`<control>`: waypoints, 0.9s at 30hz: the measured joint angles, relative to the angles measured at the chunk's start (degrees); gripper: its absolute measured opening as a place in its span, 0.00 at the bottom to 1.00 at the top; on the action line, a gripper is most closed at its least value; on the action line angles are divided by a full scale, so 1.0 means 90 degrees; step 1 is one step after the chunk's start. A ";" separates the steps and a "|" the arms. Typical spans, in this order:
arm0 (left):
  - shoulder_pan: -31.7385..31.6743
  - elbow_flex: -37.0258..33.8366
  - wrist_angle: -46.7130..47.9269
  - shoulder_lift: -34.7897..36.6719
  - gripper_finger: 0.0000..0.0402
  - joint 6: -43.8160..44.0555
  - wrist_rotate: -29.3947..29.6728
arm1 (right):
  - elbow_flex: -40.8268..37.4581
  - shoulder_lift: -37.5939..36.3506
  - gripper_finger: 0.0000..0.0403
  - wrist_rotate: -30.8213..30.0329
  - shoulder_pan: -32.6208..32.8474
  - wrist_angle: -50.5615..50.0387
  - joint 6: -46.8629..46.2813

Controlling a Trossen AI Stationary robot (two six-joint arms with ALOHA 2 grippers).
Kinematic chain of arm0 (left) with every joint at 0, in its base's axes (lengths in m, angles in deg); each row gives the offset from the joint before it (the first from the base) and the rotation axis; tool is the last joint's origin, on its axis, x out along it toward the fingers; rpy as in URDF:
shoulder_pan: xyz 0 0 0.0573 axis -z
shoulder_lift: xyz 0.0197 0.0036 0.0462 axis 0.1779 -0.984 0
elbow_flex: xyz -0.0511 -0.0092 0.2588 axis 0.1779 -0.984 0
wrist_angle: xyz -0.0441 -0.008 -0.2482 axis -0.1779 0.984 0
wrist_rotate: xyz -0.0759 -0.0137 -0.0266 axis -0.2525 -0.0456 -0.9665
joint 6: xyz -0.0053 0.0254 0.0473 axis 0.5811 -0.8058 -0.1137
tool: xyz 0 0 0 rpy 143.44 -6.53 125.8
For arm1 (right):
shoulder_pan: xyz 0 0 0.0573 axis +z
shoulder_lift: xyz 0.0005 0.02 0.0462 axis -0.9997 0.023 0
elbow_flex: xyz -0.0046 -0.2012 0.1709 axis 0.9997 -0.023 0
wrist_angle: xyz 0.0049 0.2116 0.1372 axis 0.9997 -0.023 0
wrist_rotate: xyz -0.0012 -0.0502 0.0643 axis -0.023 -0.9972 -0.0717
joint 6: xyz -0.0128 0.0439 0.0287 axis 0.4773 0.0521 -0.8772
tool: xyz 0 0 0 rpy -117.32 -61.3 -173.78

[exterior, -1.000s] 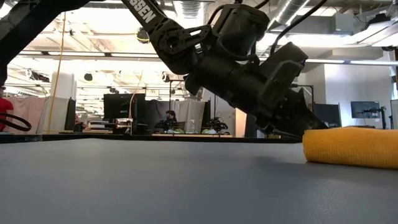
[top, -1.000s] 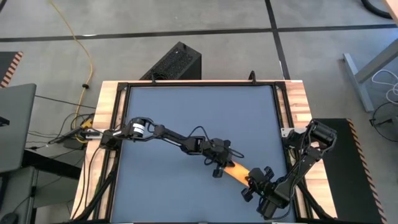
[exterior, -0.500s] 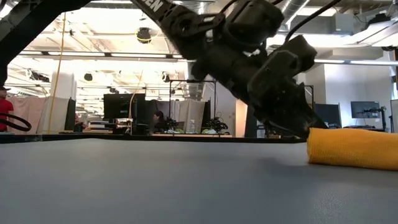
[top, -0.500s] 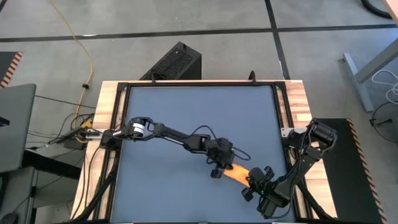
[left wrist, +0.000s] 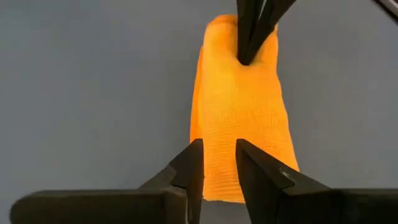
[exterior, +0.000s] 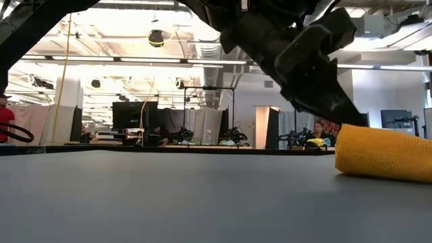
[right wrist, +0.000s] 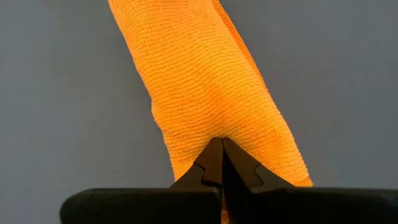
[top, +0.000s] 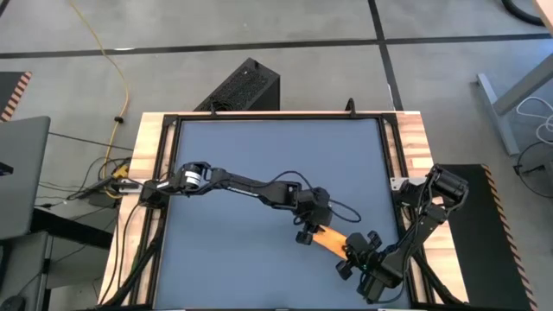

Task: Roll towel
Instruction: Roll the orange microfiber towel, then move the orange microfiber towel to the left of the table

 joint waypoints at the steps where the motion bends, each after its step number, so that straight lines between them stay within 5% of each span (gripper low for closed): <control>1: 0.0000 0.0030 0.0026 0.0000 0.21 -0.0022 0.0000 | 0.0000 0.0000 0.05 0.0000 0.0000 0.0006 -0.0001; 12: 0.0173 0.0004 -0.1067 -0.0217 0.33 -0.0262 -0.0718 | -0.0005 0.0000 0.05 0.0002 -0.0005 0.0010 -0.0006; 27: 0.0085 0.0864 -0.1059 -0.0719 0.47 0.0180 -0.0221 | -0.0005 0.0002 0.05 0.0032 -0.0010 -0.0012 -0.0011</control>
